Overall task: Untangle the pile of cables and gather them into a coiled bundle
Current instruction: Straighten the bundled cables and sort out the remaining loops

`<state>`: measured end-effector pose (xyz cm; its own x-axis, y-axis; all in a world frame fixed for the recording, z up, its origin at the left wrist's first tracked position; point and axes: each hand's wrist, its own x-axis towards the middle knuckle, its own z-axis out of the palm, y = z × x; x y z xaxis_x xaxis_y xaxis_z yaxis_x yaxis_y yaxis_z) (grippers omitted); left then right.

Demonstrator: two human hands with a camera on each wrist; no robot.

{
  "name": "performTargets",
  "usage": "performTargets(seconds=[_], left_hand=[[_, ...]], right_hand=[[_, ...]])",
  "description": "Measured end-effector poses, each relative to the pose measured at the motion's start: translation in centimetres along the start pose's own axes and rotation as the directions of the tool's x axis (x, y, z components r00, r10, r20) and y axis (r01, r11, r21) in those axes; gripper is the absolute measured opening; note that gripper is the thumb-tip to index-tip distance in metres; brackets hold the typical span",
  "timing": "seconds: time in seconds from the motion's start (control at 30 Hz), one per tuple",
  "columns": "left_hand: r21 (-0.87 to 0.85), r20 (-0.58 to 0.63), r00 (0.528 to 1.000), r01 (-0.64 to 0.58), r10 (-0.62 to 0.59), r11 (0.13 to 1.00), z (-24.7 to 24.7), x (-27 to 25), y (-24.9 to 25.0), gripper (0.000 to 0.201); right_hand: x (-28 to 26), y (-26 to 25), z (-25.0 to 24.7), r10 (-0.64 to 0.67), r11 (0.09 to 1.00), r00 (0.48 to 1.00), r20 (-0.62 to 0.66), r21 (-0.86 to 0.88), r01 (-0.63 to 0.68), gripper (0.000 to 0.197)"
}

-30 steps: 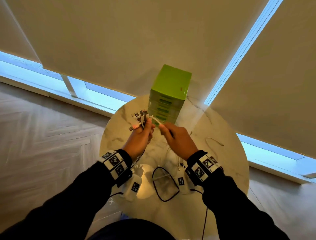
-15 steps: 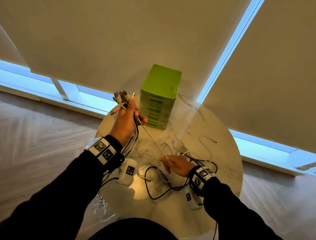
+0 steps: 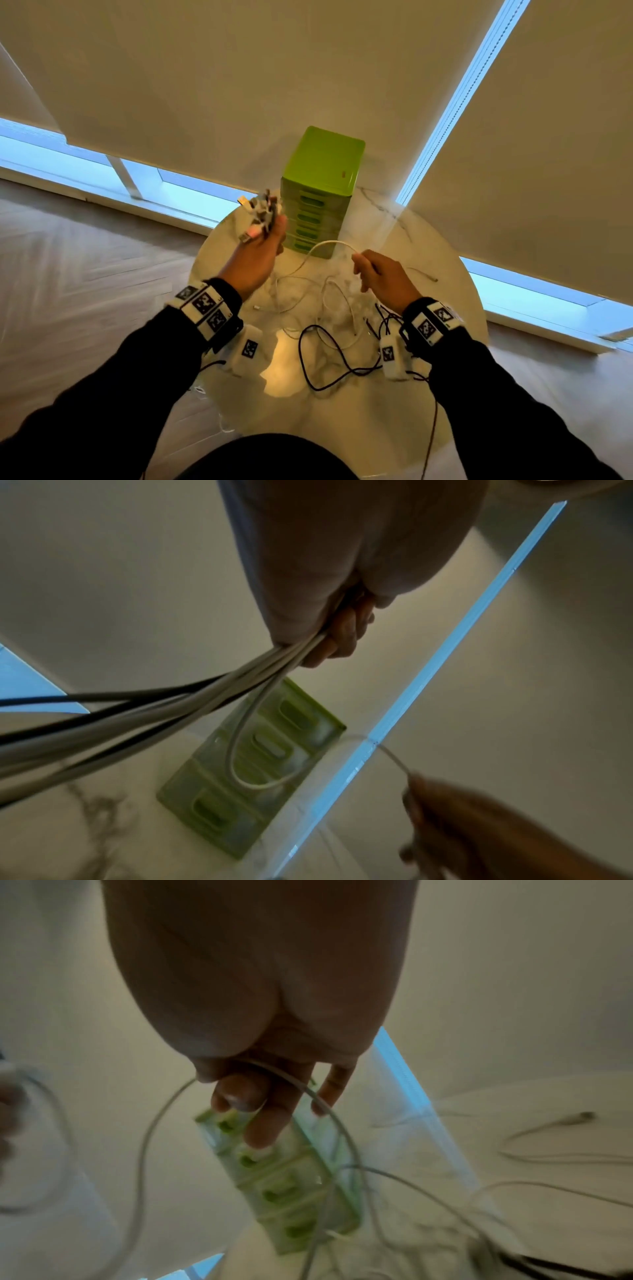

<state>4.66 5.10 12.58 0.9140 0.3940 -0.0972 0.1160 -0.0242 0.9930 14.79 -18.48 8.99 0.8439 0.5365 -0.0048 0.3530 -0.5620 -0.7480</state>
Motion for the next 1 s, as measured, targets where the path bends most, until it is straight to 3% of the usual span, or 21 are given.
performTargets(seconds=[0.1, 0.2, 0.3, 0.47, 0.6, 0.73, 0.87, 1.0], left_hand=[[-0.021, 0.141, 0.990, 0.025, -0.022, 0.999, 2.1, -0.9, -1.3, 0.033], [-0.052, 0.151, 0.986, 0.079, -0.070, 0.995, 3.0, -1.2, -1.7, 0.036], [-0.112, 0.220, 0.972, 0.114, -0.087, 0.987, 3.0, -1.1, -1.6, 0.037], [-0.072, 0.299, 0.946, 0.149, -0.122, 0.986, 3.0, -1.1, -1.6, 0.040], [-0.166, 0.166, 0.977, 0.161, -0.134, 0.973, 2.4, -0.7, -1.1, 0.025], [-0.222, -0.046, 0.996, 0.061, -0.073, 0.973, -0.2, 0.6, 0.2, 0.030], [-0.150, -0.175, 0.984, -0.005, -0.022, 0.989, -3.1, 1.3, 1.4, 0.033], [0.006, -0.145, 0.989, -0.022, 0.023, 1.000, -4.1, 0.4, 1.3, 0.035]], right_hand=[[0.5, -3.2, 0.7, -0.139, 0.990, 0.987, 0.074, -0.019, 0.141, 0.035], [0.5, -5.0, 1.2, -0.227, 0.972, 0.963, 0.147, -0.027, 0.233, 0.034], [0.2, -6.0, 1.4, -0.271, 0.961, 0.939, 0.210, 0.013, 0.275, 0.030], [-0.4, -6.2, 2.2, -0.290, 0.957, 0.917, 0.273, 0.066, 0.283, 0.025], [-1.0, -4.4, 3.0, -0.175, 0.985, 0.900, 0.398, 0.078, 0.157, 0.036], [-1.9, 0.6, 3.7, -0.008, 1.000, 0.851, 0.525, 0.009, 0.003, 0.045], [-1.8, 4.0, 3.1, 0.114, 0.987, 0.853, 0.509, -0.157, -0.039, 0.042], [-0.3, 4.8, 2.6, 0.140, 0.942, 0.904, 0.403, -0.335, 0.003, 0.043]])
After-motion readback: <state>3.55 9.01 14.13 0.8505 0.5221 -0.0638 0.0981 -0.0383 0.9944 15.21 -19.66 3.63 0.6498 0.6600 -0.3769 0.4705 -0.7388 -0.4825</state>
